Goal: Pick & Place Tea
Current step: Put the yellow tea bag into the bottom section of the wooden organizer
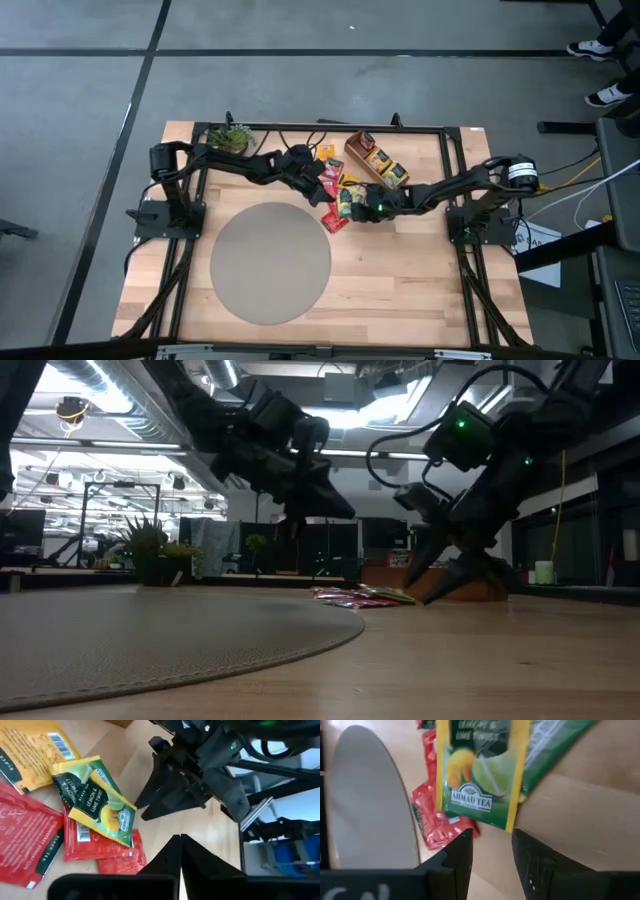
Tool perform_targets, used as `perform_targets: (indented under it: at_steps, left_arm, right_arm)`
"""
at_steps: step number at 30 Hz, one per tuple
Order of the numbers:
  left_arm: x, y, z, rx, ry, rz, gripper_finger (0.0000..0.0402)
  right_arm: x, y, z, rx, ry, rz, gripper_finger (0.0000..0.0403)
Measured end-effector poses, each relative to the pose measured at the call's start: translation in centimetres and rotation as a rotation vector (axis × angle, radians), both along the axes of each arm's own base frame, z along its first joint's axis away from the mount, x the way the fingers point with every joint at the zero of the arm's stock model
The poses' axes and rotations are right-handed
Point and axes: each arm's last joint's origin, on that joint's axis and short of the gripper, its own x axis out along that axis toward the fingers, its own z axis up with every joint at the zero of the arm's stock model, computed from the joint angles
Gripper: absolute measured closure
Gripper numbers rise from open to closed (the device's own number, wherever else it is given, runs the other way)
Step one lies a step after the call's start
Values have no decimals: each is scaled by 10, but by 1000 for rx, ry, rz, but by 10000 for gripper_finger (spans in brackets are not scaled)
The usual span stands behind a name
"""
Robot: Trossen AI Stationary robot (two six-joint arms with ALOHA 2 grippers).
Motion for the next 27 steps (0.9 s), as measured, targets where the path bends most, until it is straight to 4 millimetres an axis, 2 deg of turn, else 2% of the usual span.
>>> perform_targets:
  at_steps: [5,11,22,27]
  left_arm:
    - [5,1,4,46,5,12,400]
    - [2,0,-3,89,79,29,400]
    - [18,-14,-43,51,107,-9,399]
    - [19,-14,-45,69,107,-16,398]
  right_arm:
    - [6,0,-9,20,-17,11,265]
    - [8,-1,-11,13,-34,-26,265]
    - [9,-2,-11,-4,-36,-44,265]
    - [9,-2,-12,-2,-40,-71,265]
